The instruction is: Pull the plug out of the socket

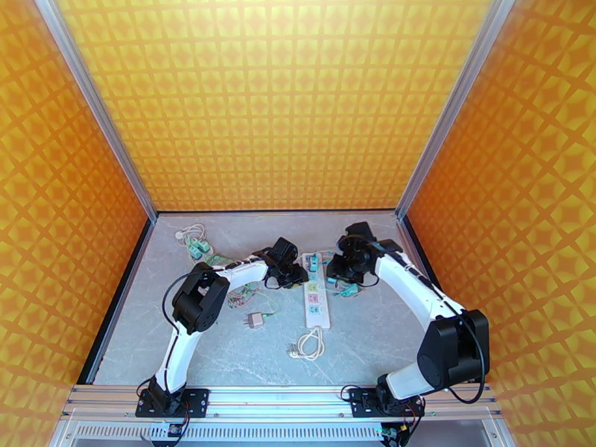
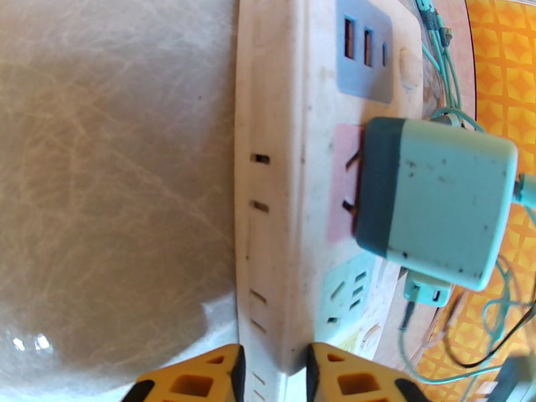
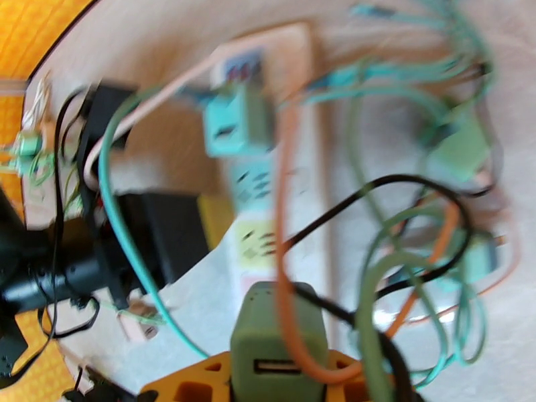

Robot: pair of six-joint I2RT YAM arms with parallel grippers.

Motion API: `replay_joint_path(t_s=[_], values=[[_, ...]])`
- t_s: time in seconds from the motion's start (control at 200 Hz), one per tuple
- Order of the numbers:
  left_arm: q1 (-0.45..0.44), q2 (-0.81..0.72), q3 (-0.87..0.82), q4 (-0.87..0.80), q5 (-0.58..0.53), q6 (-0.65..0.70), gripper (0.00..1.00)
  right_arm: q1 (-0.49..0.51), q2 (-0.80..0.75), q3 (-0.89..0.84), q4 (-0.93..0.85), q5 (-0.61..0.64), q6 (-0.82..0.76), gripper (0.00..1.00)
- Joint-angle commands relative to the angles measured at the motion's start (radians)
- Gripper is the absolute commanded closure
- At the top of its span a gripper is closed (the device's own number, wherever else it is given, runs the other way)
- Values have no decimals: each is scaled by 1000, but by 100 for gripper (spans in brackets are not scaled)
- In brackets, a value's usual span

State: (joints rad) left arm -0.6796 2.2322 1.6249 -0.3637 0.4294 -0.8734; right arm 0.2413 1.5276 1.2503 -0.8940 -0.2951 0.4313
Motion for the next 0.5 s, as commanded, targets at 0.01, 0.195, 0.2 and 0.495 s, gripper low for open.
replay_joint_path(t_s=[0.01,0.195,0.2,0.495], values=[[7,40,-11,-150,-34,22,69,8,-17,7,42,-62,10,73],[7,40,-12,-152,-34,23,69,7,-27,154,-67,13,-40,73],[7,40,-12,-152,-34,24,69,6,-26,161,-70,17,-41,73],[8,35,-20,-148,-31,25,69,-40,-7,394,-108,22,-32,74]])
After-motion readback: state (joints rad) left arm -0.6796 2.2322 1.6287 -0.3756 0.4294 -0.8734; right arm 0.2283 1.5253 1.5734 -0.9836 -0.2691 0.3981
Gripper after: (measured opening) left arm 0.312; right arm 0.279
